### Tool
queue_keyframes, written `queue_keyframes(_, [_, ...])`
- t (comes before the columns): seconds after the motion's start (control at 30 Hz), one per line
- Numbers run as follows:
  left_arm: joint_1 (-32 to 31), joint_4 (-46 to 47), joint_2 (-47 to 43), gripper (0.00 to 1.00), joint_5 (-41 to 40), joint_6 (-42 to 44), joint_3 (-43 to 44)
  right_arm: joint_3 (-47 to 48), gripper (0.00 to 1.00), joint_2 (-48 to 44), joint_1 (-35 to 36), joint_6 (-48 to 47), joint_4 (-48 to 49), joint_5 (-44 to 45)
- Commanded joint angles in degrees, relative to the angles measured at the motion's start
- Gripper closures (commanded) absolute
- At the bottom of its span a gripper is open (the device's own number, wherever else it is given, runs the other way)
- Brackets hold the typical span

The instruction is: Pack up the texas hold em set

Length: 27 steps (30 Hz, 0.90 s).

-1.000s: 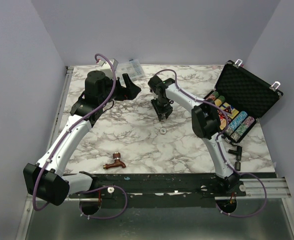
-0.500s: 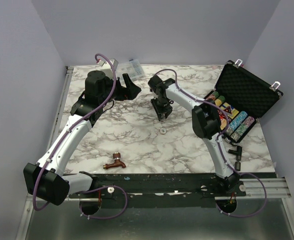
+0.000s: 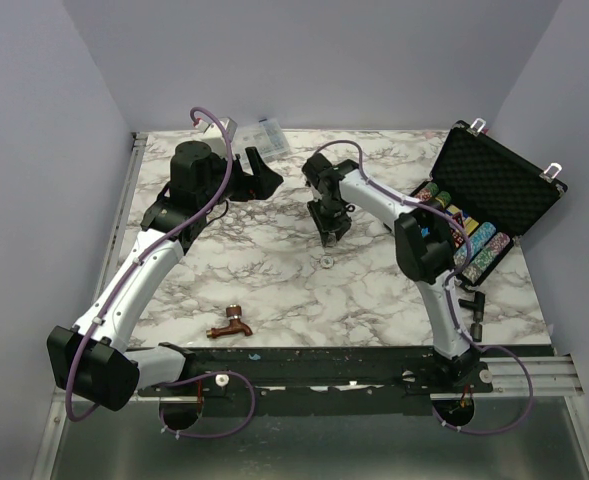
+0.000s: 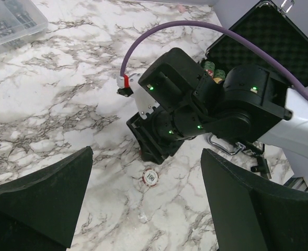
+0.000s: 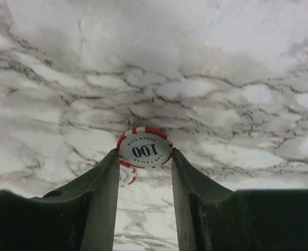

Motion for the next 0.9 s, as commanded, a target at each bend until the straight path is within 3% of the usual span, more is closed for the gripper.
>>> queue_keyframes(0.0, [0.4, 0.1, 0.1, 0.16, 1.4, -0.4, 1.8, -4.0, 0.76, -6.4, 0.3, 1.2, 1.9, -2.7])
queue_keyframes(0.37, [0.3, 0.2, 0.2, 0.16, 1.8, -0.6, 1.9, -15.3, 0.75, -11.2, 3.6, 3.8, 5.1, -3.9])
queue_keyframes(0.87, [0.3, 0.1, 0.3, 0.16, 2.2, -0.8, 1.9, -14.1, 0.67, -9.3, 4.7, 4.2, 5.3, -1.6])
